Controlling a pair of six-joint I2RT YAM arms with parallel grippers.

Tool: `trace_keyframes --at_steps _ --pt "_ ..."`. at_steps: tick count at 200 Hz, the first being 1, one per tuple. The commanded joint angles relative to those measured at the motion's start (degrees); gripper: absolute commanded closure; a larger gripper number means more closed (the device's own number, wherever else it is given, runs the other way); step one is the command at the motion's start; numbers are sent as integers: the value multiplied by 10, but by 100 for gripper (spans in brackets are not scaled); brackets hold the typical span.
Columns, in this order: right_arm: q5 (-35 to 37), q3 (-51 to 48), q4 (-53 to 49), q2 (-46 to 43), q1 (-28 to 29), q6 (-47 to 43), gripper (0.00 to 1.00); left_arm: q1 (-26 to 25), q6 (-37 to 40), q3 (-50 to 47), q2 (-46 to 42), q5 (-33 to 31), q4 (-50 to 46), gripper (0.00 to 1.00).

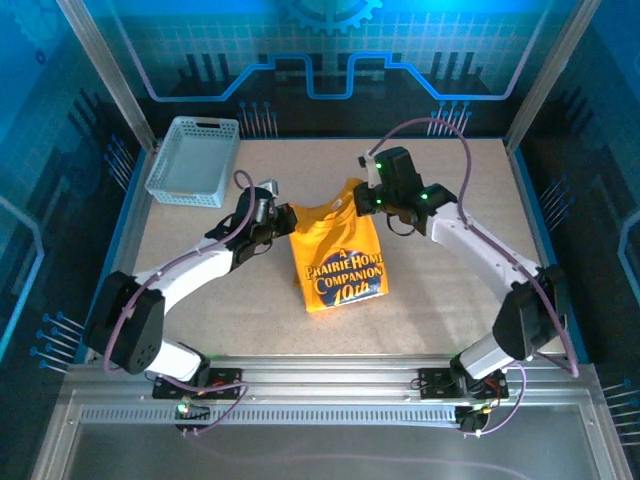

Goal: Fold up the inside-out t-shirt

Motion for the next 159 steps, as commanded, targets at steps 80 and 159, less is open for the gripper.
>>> trace_keyframes --at_steps 80,159 --pt "-6 140 10 234 -26 -53 100 64 -8 57 190 32 72 100" --pt "10 200 2 344 -48 -53 100 83 -11 84 243 41 76 99"
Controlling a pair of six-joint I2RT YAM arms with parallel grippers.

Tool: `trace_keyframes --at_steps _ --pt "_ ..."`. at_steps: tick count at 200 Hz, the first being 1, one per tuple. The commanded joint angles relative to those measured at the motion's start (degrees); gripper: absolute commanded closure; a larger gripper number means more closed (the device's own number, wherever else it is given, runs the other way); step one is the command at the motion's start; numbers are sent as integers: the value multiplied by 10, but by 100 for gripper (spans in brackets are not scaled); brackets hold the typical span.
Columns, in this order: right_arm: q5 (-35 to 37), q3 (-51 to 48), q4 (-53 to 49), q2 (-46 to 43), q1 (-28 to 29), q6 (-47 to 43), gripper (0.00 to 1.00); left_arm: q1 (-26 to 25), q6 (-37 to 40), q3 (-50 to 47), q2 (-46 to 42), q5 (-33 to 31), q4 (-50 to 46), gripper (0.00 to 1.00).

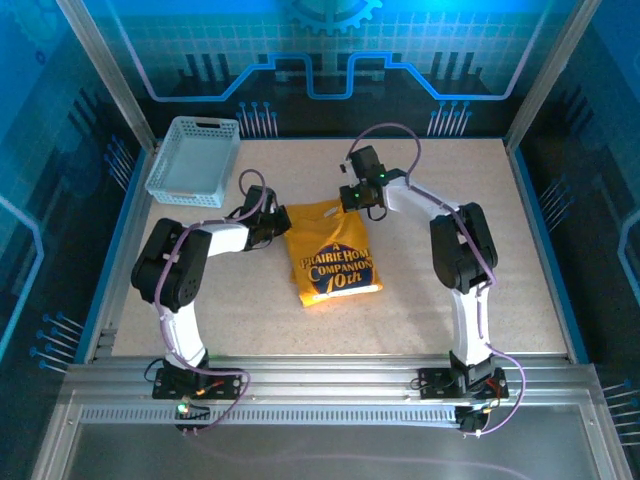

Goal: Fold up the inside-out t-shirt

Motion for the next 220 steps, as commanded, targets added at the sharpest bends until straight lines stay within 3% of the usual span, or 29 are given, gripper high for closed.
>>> trace_keyframes --at_steps 1,46,110,163,189,199,220 --pt "13 35 -7 28 -9 -8 100 10 -7 19 10 11 17 99" --pt "35 79 -53 66 -14 0 100 11 5 -7 -25 27 83 99" --pt "7 11 18 -27 -7 -9 100 28 -19 -52 -85 40 178 99" --pt "11 42 0 4 -6 -2 100 57 -53 -18 -17 26 142 98" --pt "35 74 -32 52 -7 5 100 64 -53 52 48 37 48 91" --pt "36 76 -33 60 -10 6 91 67 -48 88 70 54 6 87" --pt "47 96 -58 67 -13 5 65 73 -33 129 74 56 -65 61"
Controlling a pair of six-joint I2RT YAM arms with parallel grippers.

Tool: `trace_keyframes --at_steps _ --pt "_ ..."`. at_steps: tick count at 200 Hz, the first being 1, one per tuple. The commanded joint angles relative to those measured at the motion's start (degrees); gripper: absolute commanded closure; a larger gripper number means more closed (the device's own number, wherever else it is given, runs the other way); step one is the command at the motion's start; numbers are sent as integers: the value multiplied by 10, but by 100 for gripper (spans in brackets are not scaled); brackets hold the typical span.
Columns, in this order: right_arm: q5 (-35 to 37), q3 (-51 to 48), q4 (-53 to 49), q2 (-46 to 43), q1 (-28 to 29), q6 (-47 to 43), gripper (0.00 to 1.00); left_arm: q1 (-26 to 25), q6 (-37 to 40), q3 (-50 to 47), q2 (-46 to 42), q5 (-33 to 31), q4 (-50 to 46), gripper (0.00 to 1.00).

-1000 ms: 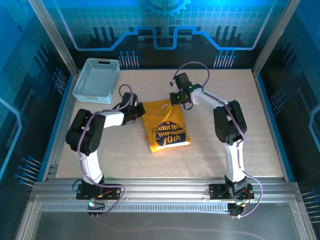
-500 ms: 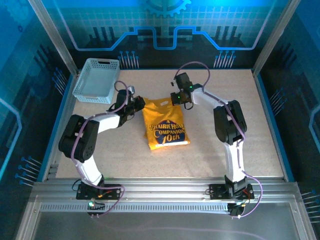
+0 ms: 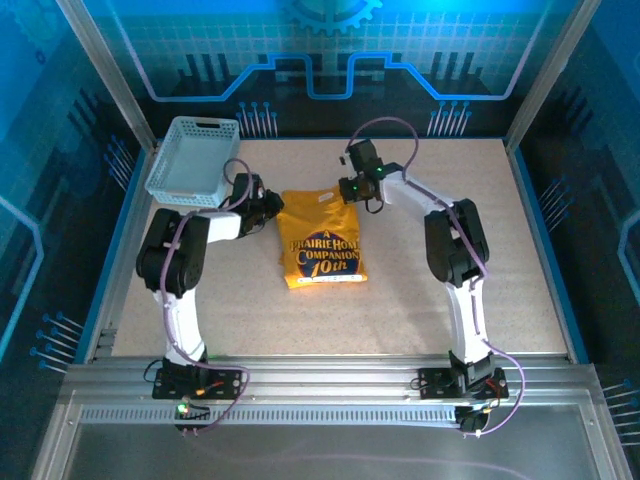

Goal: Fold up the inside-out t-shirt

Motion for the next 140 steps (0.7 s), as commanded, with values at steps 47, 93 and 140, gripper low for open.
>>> trace_keyframes --at_steps 47,93,140 --pt "-11 62 -86 -12 -31 -2 37 11 77 107 -51 -37 -246 25" --pt "-84 82 -97 27 -32 7 33 9 61 93 -35 35 -219 18" --pt "-119 142 -129 102 -29 21 35 -2 46 138 37 59 -227 24"
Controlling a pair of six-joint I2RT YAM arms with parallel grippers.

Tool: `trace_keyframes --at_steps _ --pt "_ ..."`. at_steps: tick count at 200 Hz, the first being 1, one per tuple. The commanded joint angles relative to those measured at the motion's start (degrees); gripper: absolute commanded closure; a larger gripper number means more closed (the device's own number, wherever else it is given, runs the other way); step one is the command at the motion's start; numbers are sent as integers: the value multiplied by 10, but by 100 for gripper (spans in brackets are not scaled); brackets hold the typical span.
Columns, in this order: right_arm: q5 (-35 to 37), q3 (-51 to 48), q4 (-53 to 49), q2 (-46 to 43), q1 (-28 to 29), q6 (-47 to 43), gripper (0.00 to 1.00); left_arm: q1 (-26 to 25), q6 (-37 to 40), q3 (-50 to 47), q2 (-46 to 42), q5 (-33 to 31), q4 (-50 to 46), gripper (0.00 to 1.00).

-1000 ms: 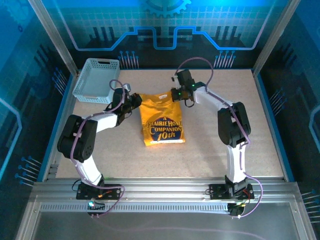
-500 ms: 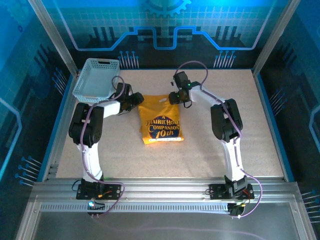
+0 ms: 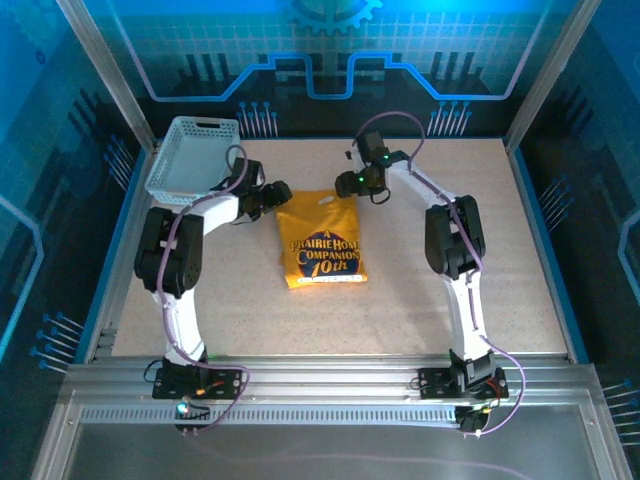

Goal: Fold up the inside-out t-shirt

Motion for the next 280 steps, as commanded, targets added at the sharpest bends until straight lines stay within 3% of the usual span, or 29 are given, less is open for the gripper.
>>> trace_keyframes --at_steps 1,57,108,136,167,191,221,280 --pt "-34 37 -39 50 5 12 35 -7 -12 34 44 33 -20 24" --pt "-38 136 -98 129 13 21 37 -22 -21 92 106 39 -28 32" --pt "-66 208 -129 172 38 21 46 -35 -22 121 137 40 -40 42" --pt "-54 233 -148 184 39 24 59 -35 -23 120 135 43 -34 56" --pt "-58 220 -139 167 36 23 80 -34 -22 106 118 51 -12 82" --pt "-55 178 -111 128 34 25 90 -31 -30 72 88 59 28 100" --pt "-59 94 -58 56 23 38 100 -18 -50 21 41 78 87 100" --pt "-73 0 -2 -67 -8 43 100 1 -57 16 -33 111 106 100"
